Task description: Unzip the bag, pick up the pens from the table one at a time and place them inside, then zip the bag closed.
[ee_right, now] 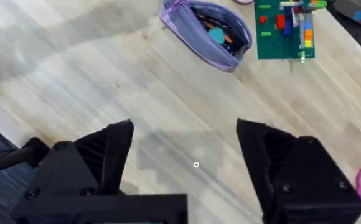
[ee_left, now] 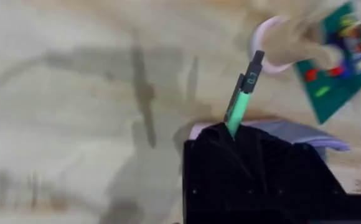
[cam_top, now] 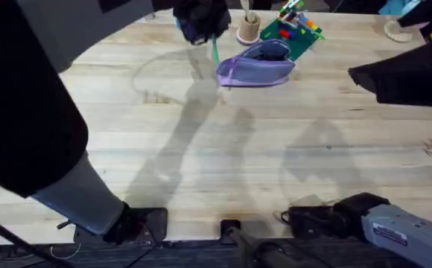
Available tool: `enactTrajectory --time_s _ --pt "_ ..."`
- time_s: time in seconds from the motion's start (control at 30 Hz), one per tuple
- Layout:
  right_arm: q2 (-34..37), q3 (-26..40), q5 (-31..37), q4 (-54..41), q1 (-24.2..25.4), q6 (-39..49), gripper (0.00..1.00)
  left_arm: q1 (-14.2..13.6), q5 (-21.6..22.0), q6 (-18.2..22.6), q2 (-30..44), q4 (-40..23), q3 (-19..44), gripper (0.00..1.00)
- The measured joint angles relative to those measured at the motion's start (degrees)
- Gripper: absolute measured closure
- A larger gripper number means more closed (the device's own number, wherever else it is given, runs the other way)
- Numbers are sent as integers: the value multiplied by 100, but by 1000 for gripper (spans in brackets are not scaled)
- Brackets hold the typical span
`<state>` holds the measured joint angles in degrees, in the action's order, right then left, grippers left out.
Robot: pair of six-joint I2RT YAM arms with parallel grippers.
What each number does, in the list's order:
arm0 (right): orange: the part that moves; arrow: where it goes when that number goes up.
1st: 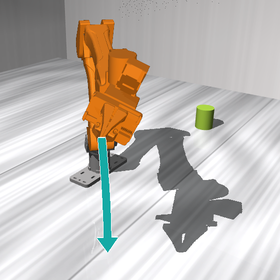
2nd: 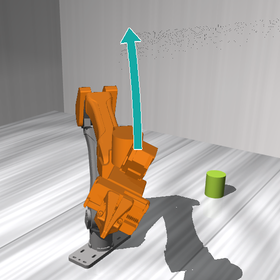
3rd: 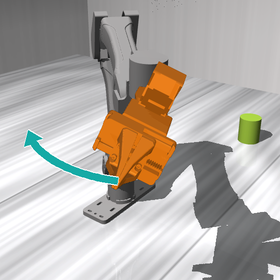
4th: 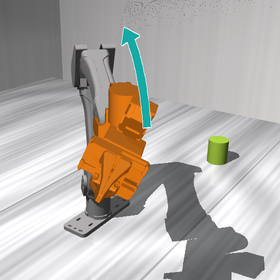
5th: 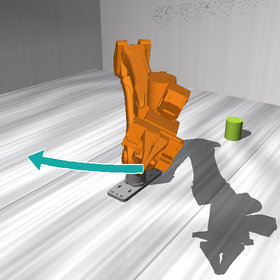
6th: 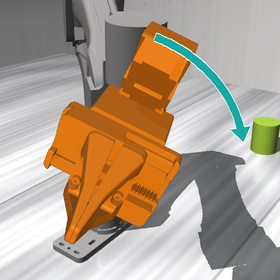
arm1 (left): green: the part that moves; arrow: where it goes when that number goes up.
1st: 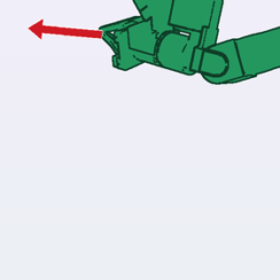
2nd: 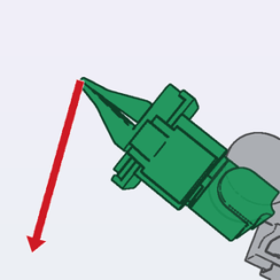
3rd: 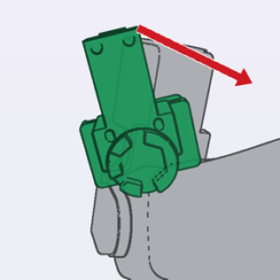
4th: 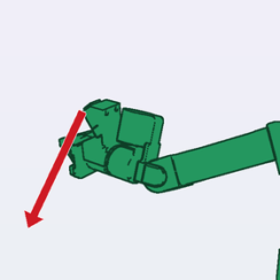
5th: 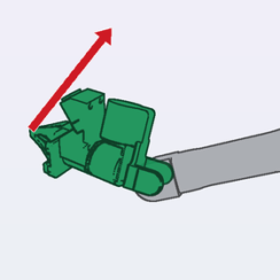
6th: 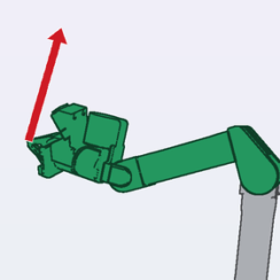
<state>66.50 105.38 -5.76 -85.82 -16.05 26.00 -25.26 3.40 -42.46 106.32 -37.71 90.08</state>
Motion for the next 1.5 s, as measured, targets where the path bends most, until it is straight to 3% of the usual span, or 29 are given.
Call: enactTrajectory --time_s 0.13,0.47,0.57,0.73,0.9,1.2,1.5 --pt "0 0 -2 0 0 0 6 0 -261 775 0 642 46 957" --pt "0 0 -2 0 0 0 6 -120 -1861 2937 0 2075 46 957" --pt "0 0 0 0 0 0 6 -157 -2319 3519 0 2173 46 957" --pt "0 0 0 -2 0 2 5 -184 -3180 4849 -2 2053 46 957" --pt "0 0 -2 0 0 0 6 -184 -3752 5970 0 1902 46 957" --pt "0 0 0 0 0 0 6 -219 -4172 6653 0 1899 46 957" --pt "0 0 0 0 0 0 5 -562 -4330 6984 268 2010 46 957"
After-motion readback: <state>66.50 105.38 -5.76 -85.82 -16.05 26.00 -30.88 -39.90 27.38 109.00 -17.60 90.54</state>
